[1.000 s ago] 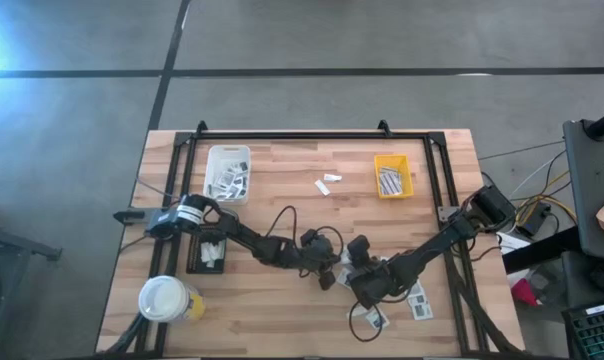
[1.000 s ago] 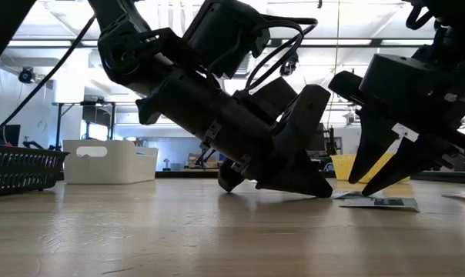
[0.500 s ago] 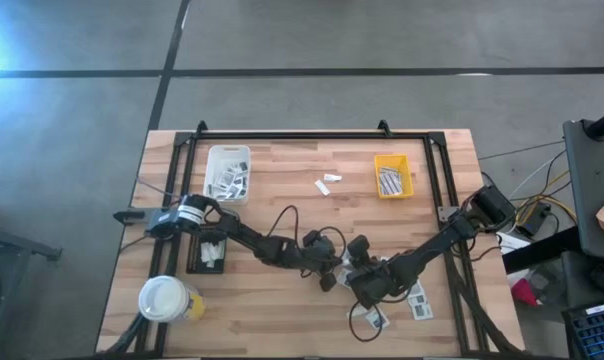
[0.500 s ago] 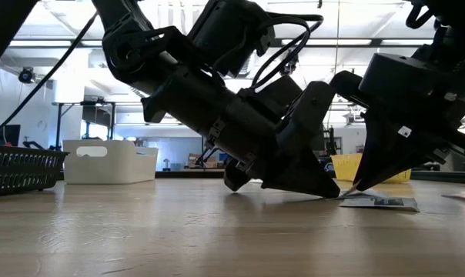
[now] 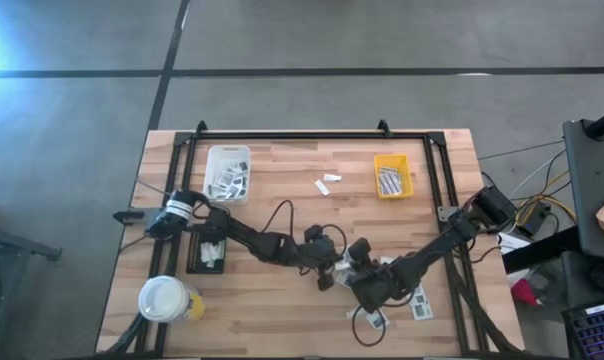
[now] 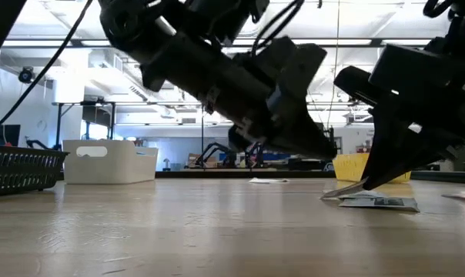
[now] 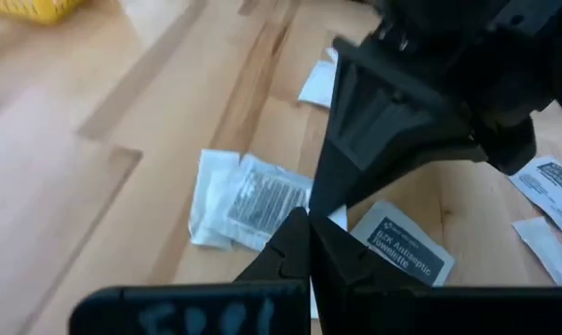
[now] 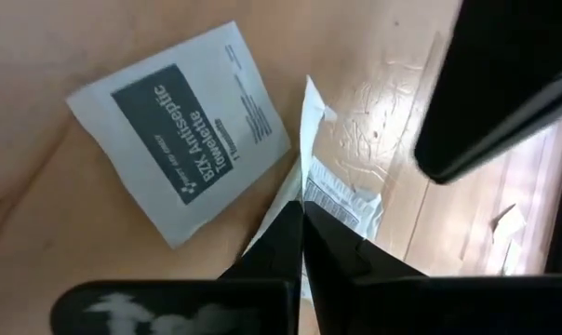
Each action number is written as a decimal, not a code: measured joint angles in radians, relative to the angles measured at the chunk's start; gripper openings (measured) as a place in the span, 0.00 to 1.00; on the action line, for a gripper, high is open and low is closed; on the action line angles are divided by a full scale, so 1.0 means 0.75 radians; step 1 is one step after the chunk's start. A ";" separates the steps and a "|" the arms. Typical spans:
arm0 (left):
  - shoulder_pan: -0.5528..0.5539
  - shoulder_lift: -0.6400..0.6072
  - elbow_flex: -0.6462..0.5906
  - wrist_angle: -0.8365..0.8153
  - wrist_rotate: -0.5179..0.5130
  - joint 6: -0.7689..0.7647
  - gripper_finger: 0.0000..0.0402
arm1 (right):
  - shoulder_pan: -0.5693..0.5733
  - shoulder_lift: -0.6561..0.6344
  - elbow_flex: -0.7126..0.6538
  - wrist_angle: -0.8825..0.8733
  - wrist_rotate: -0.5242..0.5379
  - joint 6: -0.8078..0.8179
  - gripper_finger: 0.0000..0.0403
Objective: Pick & Place First Aid Supplies
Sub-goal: Put the green bandage pack into the black bin
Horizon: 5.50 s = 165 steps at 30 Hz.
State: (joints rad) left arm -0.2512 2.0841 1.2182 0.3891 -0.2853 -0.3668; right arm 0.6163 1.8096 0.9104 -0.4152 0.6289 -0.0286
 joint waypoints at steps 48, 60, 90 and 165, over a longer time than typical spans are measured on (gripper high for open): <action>-0.107 -0.577 -0.420 -0.173 -0.275 0.249 0.00 | 0.046 -0.830 -0.084 -0.579 0.325 1.052 0.02; -0.125 -0.644 -0.586 0.150 -0.243 0.287 0.00 | 0.041 -0.868 -0.238 -0.198 0.268 1.121 0.02; -0.127 -0.640 -0.513 0.179 0.090 0.340 0.39 | -0.012 -0.426 -0.272 0.917 -0.006 0.635 0.02; -0.129 -0.997 -0.500 -0.776 0.041 -0.188 0.00 | -0.097 -0.387 -0.154 0.565 -0.149 0.807 0.27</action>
State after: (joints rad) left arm -0.3483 1.3362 0.8434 -0.1928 -0.2549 -0.5074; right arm 0.5434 1.5192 0.7952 0.0087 0.5175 0.5765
